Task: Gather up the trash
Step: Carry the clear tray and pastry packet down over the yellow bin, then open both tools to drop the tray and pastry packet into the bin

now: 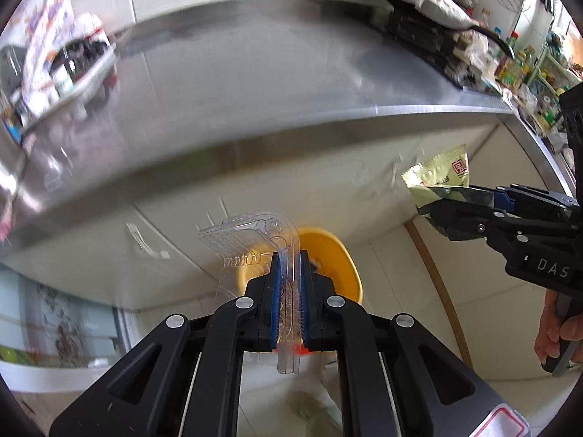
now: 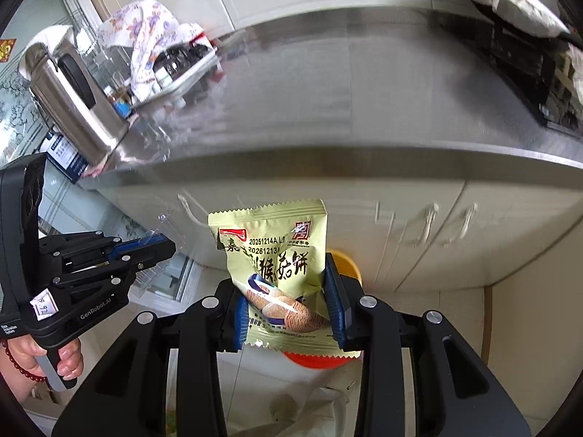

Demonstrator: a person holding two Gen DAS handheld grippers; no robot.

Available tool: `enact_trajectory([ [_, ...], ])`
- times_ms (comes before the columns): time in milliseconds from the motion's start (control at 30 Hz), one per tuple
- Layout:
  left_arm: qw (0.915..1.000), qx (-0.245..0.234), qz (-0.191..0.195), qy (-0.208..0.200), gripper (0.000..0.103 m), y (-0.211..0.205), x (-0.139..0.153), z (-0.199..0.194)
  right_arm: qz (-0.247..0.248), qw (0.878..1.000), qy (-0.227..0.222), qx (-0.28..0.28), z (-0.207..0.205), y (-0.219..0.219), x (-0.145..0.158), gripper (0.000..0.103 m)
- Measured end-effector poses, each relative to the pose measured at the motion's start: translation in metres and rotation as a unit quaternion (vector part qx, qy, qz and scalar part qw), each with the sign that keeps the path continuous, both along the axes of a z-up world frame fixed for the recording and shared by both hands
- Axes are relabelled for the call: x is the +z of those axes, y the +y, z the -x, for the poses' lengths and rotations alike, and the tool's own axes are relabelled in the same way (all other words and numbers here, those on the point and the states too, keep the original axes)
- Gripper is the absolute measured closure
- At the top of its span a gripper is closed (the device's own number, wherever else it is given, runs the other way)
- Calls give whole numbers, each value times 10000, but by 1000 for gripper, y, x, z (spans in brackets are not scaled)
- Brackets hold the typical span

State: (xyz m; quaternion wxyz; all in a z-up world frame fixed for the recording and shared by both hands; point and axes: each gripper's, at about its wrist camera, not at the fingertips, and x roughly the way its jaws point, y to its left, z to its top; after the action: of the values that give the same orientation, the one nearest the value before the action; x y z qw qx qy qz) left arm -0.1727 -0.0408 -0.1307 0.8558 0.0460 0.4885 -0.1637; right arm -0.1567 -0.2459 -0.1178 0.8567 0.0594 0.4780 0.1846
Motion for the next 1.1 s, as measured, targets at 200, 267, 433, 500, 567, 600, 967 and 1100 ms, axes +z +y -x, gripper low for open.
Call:
enact_trajectory([
  [200,9962,-47,440,751,93,4,-53,-8,181,9973,707,87,3,3,-64,66],
  [267,9938,-66,550,969,93,5,-74,-17,202,9952,938,201,-4,5,-90,66],
  [433,9863,-210,565,1533,93,-1,-140,-43,333,9888,1376,466,-24,11,-155,66],
  [500,9831,-254,489,1745,93,-3,-165,-50,409,9858,1536,541,-33,13,-179,65],
  [567,9799,-375,330,1932,93,-8,-190,-55,451,9826,1696,614,-42,15,-200,65],
  [600,9790,-419,227,1984,93,-8,-199,-55,487,9807,1768,671,-47,16,-213,65],
  [967,9697,-760,-100,2318,86,-21,-254,-76,458,9697,2125,1110,-73,21,-276,62],
  [1100,9715,-622,-17,2288,69,-20,-254,-81,365,9717,2051,1110,-79,22,-279,51],
])
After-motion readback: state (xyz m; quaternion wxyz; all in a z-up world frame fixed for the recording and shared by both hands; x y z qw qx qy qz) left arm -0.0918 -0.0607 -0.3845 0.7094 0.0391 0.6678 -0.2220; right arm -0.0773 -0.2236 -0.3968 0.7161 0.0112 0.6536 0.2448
